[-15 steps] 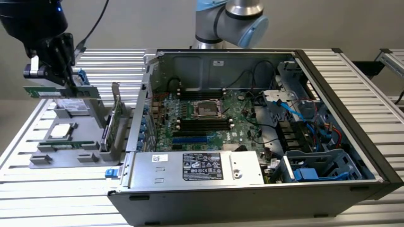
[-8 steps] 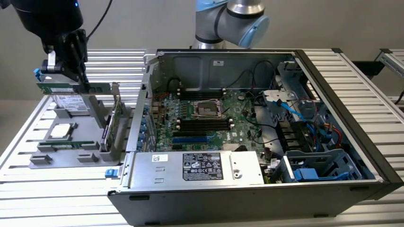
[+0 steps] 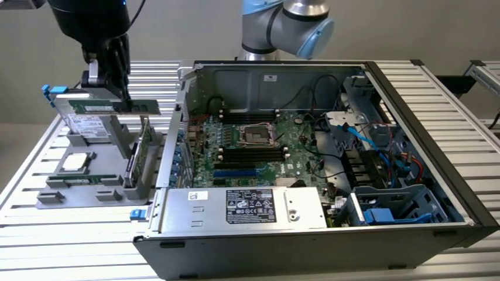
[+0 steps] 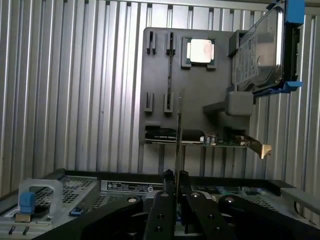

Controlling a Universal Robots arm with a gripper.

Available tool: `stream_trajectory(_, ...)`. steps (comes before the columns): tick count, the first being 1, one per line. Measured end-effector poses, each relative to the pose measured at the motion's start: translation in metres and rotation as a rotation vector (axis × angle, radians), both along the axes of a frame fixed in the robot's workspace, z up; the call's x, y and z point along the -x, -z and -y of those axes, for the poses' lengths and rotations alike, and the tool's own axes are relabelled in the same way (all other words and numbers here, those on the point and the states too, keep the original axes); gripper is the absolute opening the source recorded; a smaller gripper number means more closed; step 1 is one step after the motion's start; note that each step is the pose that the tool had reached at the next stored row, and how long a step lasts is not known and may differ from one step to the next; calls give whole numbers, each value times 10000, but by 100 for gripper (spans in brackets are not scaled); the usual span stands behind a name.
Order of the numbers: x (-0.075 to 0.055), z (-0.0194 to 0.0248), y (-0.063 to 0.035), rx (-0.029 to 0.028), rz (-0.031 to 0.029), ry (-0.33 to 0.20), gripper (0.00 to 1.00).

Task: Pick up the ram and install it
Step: 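Pick up the ram and move it above insertion slot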

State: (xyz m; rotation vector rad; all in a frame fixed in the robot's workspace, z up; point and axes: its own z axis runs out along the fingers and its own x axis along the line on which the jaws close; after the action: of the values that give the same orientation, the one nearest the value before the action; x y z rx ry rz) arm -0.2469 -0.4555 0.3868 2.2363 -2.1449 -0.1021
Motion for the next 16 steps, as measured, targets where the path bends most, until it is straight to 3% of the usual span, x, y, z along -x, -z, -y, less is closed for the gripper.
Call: stream_trajectory(16, -673, -40, -31, -50, -28, -1, 14)
